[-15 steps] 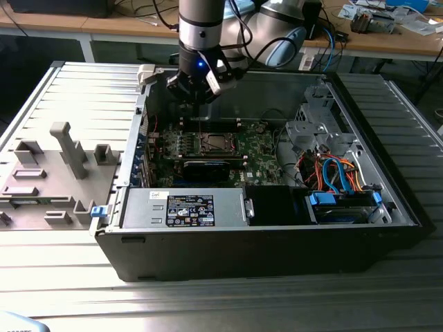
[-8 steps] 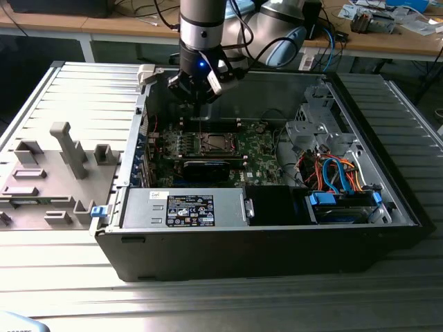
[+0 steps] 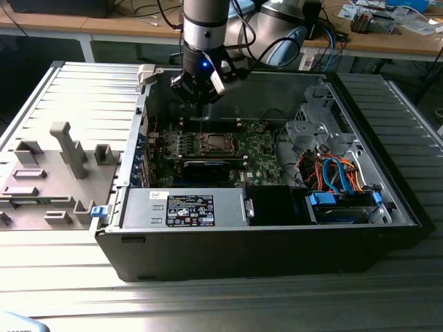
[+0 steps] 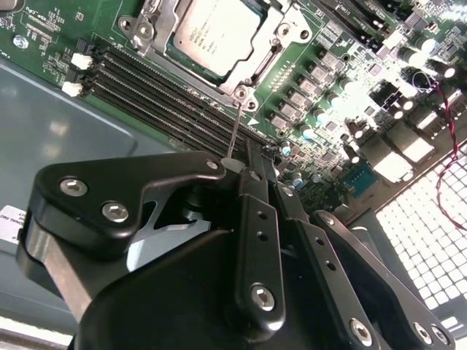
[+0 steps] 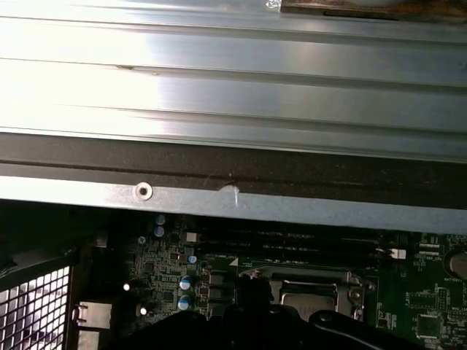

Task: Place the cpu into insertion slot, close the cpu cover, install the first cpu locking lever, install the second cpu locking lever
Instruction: 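Install the first cpu locking lever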

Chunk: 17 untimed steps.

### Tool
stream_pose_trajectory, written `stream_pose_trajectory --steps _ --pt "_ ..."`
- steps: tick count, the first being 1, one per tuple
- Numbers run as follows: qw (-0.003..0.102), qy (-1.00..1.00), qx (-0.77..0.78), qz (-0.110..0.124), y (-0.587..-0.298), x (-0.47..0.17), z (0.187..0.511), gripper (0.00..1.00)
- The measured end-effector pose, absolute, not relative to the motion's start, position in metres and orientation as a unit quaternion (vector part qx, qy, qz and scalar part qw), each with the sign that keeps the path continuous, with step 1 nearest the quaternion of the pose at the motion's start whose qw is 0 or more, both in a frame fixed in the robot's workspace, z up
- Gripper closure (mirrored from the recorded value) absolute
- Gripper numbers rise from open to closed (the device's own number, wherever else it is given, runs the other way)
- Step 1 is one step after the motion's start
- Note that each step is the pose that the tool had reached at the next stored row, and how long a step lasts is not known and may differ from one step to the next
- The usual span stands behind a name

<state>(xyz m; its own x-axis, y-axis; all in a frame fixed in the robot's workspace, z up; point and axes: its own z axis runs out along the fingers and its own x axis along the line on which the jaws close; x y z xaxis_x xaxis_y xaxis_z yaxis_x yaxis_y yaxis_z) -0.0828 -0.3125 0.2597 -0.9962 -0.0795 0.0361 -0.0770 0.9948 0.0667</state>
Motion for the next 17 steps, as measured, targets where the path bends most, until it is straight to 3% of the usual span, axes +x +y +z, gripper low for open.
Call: stream_pose_trajectory --steps 17 --pt "0.019 -0.999 0.039 -0.033 -0.3125 -0.0796 0.2594 0.89"
